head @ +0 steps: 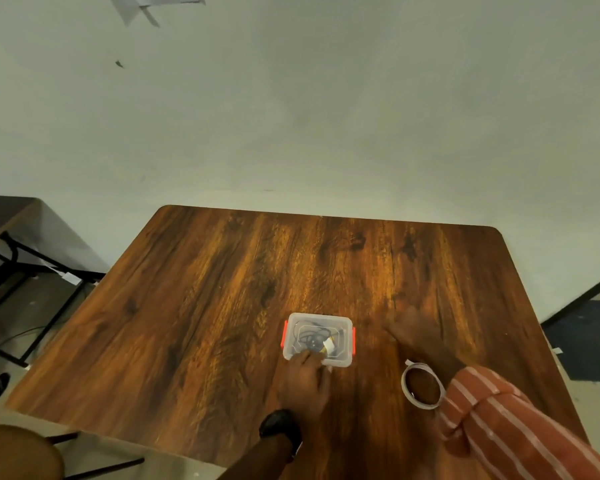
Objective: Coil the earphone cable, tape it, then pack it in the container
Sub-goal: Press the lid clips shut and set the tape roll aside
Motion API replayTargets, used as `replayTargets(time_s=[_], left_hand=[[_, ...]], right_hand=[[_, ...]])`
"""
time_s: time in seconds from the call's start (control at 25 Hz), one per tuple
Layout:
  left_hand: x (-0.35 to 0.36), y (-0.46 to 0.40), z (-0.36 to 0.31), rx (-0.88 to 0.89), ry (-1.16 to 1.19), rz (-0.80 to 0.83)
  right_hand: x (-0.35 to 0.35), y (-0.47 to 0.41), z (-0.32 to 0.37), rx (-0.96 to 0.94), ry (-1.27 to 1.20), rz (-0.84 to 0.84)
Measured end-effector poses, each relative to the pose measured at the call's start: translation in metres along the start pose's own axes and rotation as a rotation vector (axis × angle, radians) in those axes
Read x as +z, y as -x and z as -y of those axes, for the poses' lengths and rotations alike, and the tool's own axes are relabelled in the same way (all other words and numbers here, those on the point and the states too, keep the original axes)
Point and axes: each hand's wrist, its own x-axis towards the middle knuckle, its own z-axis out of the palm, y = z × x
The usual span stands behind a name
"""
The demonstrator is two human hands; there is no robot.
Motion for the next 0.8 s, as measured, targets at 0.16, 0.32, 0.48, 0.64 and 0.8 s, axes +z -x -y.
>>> replayTargets(time_s=[0.16, 0.32, 0.48, 0.64, 0.8], left_hand=[[-0.006, -0.016, 0.0, -0.332, 0.153, -0.098], [-0.021, -0.016, 0.009, -0.491, 0.182, -0.032], [-0.031, -0.011, 0.021, -0.376, -0.039, 0.082], [-0.033, -0.013, 0.035, -0.189, -0.236, 0.312], [-0.025, -0.011, 0.043, -0.228, -0.193, 0.266]], right_hand=[[0.03, 0.029, 0.084, -0.156, -0.284, 0.244], [0.083, 0.029, 0.123, -0.16, -0.176, 0.285], [0.114, 0.025, 0.131, -0.112, -0.016, 0.177], [0.098, 0.047, 0.109, -0.158, -0.151, -0.039], [0.06, 0.096, 0.017, -0.101, 0.313, -0.254]])
